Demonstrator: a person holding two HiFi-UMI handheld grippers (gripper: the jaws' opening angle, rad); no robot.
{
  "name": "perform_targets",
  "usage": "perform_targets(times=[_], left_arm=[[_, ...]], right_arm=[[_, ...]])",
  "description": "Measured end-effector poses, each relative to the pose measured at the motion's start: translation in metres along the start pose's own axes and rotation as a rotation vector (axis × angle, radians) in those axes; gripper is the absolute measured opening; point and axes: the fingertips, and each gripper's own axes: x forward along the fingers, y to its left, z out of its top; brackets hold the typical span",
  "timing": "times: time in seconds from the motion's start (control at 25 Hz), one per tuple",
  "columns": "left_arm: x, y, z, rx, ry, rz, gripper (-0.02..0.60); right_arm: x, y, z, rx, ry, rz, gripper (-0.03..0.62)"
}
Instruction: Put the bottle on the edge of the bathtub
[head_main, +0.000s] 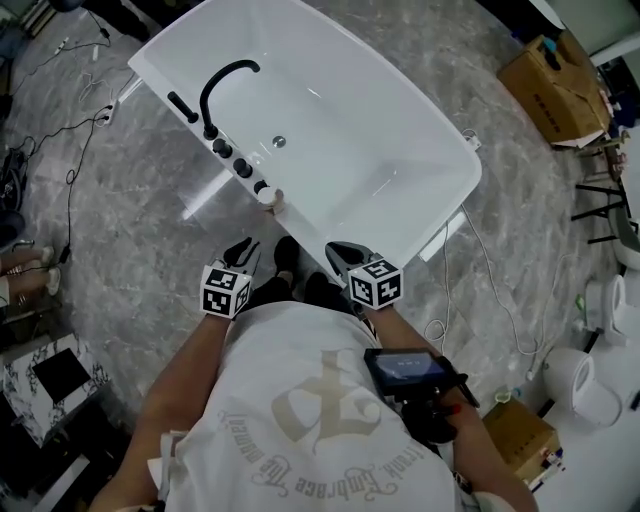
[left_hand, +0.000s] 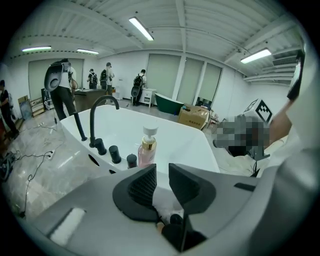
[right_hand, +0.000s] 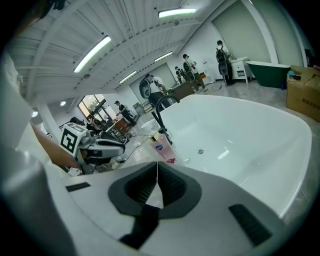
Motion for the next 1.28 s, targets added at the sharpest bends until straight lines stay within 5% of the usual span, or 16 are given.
perform_targets(times=[0.4, 1.28], left_arm=[[-0.025, -0.013, 0.015, -0.065, -0.084, 0.048, 0.011], [-0.088, -0.043, 0.034, -0.137, -0.21, 0.075, 0.011]], right_arm=[[-0.001, 0.008, 0.016, -0.071, 0.017, 0.063, 0.006], [-0.031, 0.059, 0.058, -0.155, -0.158, 0.185, 0.006]])
